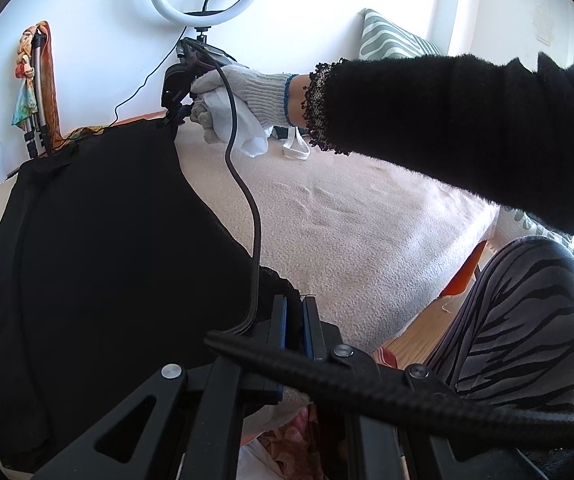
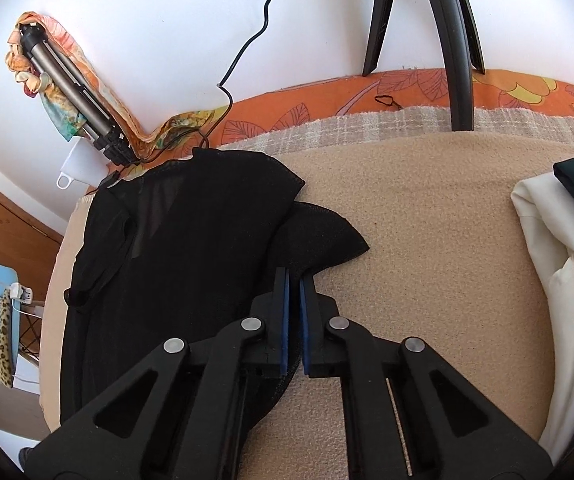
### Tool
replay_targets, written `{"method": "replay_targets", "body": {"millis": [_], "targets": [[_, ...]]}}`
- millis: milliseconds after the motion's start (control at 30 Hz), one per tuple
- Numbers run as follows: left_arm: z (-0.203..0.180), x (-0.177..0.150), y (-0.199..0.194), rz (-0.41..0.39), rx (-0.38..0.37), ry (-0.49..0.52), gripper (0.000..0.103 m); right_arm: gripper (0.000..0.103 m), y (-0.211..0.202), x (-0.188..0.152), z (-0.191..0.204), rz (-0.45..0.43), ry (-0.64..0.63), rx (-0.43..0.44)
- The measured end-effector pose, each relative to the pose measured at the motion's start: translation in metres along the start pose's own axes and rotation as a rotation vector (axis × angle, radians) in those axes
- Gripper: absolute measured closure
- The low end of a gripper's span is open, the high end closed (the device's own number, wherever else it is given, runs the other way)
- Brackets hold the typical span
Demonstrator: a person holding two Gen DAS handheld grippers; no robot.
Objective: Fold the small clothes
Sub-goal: 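Grasp the other shirt side with both grippers and fold it over lengthwise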
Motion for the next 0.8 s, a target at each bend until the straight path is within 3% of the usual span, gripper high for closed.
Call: {"method": "replay_targets", "body": {"millis": [167, 433, 800], "targets": [[0.003, -0.003, -0.008, -0.023, -0.015, -0.016, 0.099, 0.098, -0.033, 0.004, 0.002, -0.068, -0.005, -0.007], [0.016, -0.009, -0.01, -0.03, -0.037, -0.048, 0.099, 0.098, -0.024, 0.008, 0.014, -0.029, -0.002, -0.082], [0.054, -0.027, -0.027, -0.073, -0.068, -0.148, 0.099, 0.098, -0.03, 0.021, 0.078, -0.042, -0.097, -0.19]]}}
Point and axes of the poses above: each gripper's, at about its wrist camera, not at the fingertips, and y roughly the way its jaws point, z to its left, x to its top, the point moved 2 cm from there along y, roughly the way its jaws point, and after that the axes turned 15 degrees about z, right-handed, at the moved point
